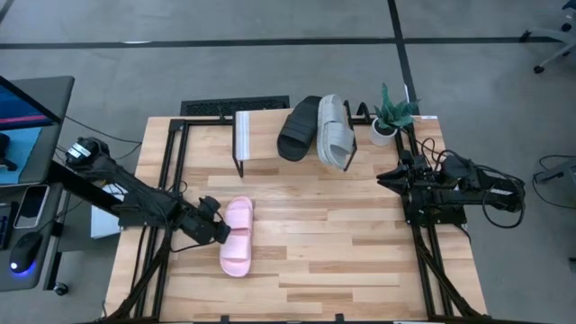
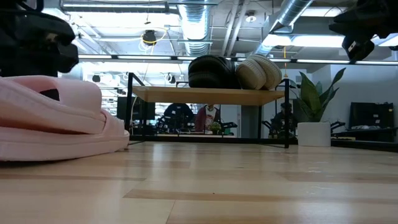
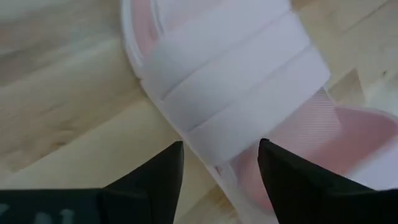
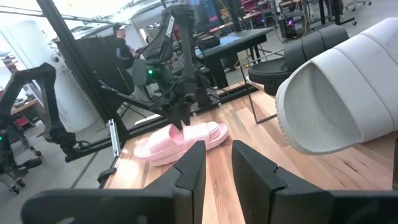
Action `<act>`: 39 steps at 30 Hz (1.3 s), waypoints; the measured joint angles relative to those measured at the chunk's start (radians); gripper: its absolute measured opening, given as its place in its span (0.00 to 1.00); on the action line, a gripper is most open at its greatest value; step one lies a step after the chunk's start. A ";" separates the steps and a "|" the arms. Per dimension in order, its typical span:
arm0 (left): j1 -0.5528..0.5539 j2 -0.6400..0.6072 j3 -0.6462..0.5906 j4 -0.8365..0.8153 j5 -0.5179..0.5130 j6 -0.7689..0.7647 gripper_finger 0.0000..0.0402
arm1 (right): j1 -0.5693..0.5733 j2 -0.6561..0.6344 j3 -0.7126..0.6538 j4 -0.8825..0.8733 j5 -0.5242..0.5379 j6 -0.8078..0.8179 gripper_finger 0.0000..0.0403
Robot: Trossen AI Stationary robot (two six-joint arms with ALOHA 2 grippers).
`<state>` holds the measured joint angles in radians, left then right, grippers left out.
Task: Pick and place slides into the shelf
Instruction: Put the pink pair of slides on the shelf
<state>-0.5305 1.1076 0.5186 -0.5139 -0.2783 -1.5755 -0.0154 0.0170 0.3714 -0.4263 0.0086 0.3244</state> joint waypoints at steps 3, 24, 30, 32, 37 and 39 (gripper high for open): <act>0.026 0.051 0.000 0.067 0.043 0.049 0.48 | 0.000 0.000 0.000 0.000 0.000 0.000 0.17; 0.095 0.170 -0.040 0.233 0.112 0.123 0.37 | 0.000 0.000 0.000 -0.007 0.000 0.017 0.17; 0.089 0.129 -0.099 0.321 0.090 0.149 0.28 | 0.000 0.000 0.000 -0.007 0.000 0.017 0.17; 0.092 0.120 -0.110 0.425 0.102 0.204 0.21 | 0.000 0.000 0.000 -0.007 0.000 0.017 0.17; 0.102 0.132 -0.241 0.784 0.120 0.200 0.07 | 0.000 0.003 0.000 -0.008 0.000 0.019 0.17; 0.104 0.157 -0.284 0.886 0.108 0.150 0.07 | 0.000 0.003 0.000 -0.008 0.000 0.024 0.17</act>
<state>-0.4261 1.2642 0.2350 0.3719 -0.1700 -1.4258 -0.0154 0.0203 0.3714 -0.4341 0.0082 0.3488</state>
